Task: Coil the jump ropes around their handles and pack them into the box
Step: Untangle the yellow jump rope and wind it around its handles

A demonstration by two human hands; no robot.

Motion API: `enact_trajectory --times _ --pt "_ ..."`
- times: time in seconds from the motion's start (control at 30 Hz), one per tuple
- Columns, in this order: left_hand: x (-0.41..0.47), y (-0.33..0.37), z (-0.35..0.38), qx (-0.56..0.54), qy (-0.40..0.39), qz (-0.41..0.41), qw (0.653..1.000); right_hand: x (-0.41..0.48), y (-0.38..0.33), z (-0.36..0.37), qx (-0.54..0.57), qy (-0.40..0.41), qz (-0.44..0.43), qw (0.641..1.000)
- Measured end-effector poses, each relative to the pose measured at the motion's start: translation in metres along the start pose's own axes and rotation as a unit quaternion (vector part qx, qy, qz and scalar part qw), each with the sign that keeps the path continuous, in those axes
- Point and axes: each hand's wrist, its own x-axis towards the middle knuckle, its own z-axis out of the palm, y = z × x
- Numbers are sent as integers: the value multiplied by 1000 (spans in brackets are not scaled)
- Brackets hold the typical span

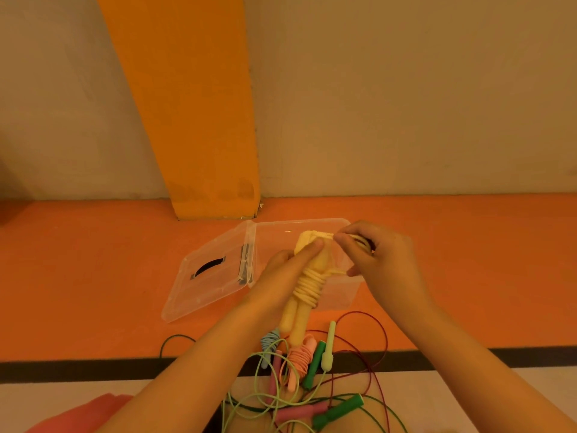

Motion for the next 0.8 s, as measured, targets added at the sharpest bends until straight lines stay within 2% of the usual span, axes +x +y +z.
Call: enact_trajectory --times 0.17,0.37,0.5,0.8 --pt "0 -1 3 -74 15 -17 997 2 6 0 -11 11 -11 1000" --pt "2 -2 3 -27 56 -2 998 2 9 2 -46 -3 -43 998" --pt "-1 -3 4 33 68 42 996 0 12 6 -75 -19 -83 994" --pt "-6 -7 7 80 66 122 987 -3 19 18 -46 4 -78 996"
